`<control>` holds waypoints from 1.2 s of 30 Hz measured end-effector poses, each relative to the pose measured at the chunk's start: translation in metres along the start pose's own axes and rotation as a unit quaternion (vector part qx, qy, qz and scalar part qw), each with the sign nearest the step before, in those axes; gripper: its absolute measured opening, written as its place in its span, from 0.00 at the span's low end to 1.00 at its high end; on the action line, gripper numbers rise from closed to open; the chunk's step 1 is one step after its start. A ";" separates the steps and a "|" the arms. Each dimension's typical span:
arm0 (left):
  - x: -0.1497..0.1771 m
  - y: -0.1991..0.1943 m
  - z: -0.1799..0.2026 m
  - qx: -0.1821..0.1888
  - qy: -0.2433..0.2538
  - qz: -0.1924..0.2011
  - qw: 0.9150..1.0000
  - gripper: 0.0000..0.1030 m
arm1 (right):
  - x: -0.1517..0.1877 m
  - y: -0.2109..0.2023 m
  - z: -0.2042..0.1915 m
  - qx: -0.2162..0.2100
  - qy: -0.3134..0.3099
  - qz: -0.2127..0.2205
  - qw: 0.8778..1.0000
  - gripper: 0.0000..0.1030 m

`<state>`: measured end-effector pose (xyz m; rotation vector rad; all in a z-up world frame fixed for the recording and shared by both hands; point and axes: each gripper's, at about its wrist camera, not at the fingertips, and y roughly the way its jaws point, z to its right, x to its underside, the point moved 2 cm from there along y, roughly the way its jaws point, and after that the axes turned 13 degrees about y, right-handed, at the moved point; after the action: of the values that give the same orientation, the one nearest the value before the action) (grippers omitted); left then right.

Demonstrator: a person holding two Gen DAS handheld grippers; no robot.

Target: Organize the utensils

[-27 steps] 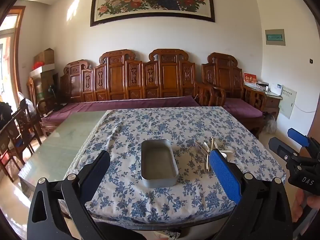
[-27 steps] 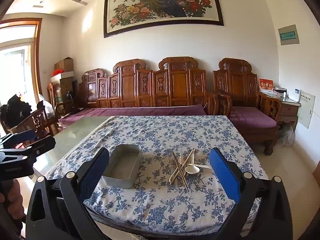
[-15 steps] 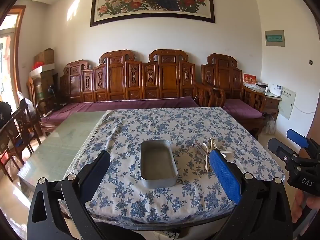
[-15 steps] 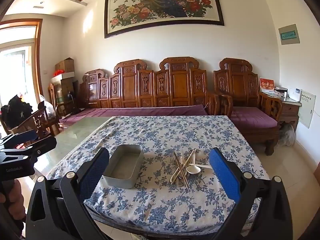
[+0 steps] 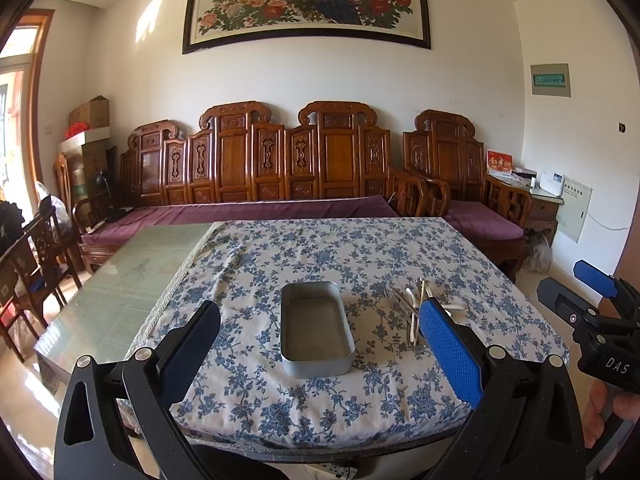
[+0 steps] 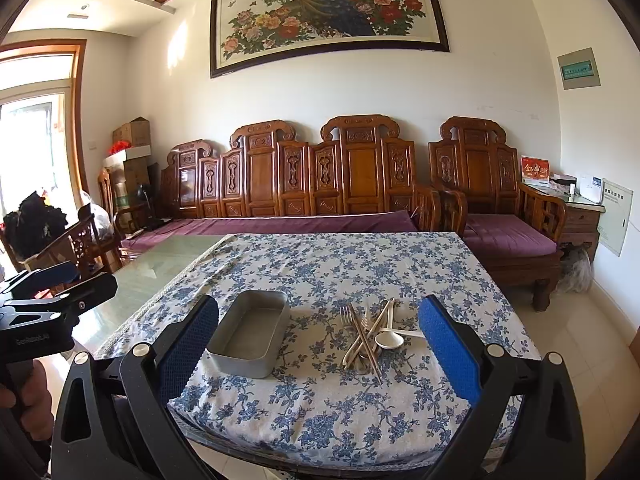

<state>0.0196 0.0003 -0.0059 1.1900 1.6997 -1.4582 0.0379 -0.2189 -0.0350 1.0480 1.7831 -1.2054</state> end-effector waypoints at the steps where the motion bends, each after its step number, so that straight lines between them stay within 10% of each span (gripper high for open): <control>1: 0.000 0.000 0.000 0.000 0.000 0.000 1.000 0.94 | 0.000 0.000 0.000 0.001 0.000 0.000 1.000 0.98; 36: 0.011 0.007 0.004 0.003 -0.004 -0.002 1.000 0.94 | 0.002 -0.002 0.000 -0.003 0.004 -0.004 1.000 0.98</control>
<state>0.0214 -0.0007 -0.0192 1.1827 1.6959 -1.4693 0.0351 -0.2184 -0.0363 1.0439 1.7975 -1.2009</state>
